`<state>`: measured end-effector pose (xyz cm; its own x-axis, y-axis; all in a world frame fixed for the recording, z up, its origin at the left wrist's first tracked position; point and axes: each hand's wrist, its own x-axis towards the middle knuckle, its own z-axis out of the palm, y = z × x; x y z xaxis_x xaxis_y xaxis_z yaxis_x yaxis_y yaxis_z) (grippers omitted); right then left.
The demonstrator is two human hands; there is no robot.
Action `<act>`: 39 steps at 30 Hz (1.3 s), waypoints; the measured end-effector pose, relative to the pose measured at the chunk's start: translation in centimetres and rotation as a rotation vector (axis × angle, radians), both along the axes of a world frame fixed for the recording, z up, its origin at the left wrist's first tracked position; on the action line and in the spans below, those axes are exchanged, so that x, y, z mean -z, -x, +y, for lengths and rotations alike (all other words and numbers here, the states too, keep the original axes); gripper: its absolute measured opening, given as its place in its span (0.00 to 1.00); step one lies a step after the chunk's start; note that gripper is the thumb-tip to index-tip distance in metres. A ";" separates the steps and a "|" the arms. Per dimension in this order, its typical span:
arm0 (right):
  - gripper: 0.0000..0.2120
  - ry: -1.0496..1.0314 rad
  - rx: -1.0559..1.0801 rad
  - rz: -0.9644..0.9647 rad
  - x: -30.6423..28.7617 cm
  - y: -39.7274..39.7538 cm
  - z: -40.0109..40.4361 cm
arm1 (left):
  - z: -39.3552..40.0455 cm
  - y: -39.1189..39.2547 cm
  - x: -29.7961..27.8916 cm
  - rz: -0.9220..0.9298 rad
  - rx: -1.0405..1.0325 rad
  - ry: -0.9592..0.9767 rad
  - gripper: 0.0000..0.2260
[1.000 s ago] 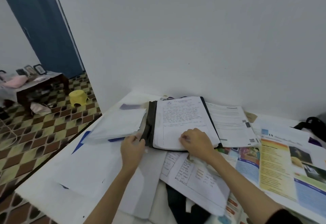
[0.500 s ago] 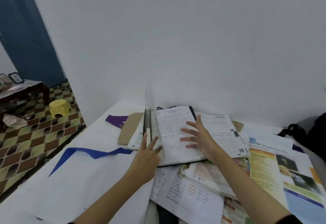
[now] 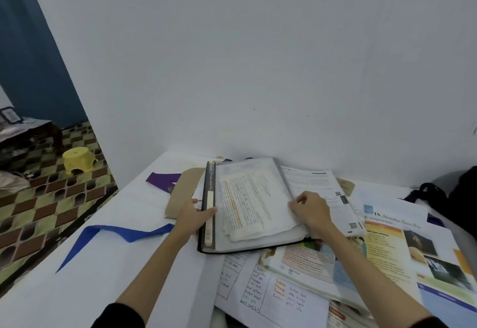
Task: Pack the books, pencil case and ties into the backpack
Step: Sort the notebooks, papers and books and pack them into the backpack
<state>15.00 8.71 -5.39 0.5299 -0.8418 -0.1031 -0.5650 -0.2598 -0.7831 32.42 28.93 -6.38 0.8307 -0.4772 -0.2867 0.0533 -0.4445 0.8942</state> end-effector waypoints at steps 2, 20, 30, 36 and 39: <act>0.18 -0.039 -0.031 0.026 0.3 -0.4 0.0 | -0.5 -0.6 -0.2 0.201 0.014 0.104 0.21; 0.11 -0.385 -0.171 -0.752 -9.8 2.4 -2.3 | -1.9 0.8 -7.6 -0.010 0.381 0.456 0.23; 0.19 -0.178 -0.190 -0.726 -12.6 6.0 -2.3 | -3.0 6.0 -10.1 -0.144 0.286 0.404 0.15; 0.41 0.599 -0.147 -0.542 -19.4 8.0 -2.9 | -4.1 7.5 -11.7 -0.244 0.256 0.405 0.06; 0.46 0.935 -0.207 -0.107 -21.6 8.3 -2.4 | -5.6 7.3 -12.1 -0.322 0.298 0.434 0.07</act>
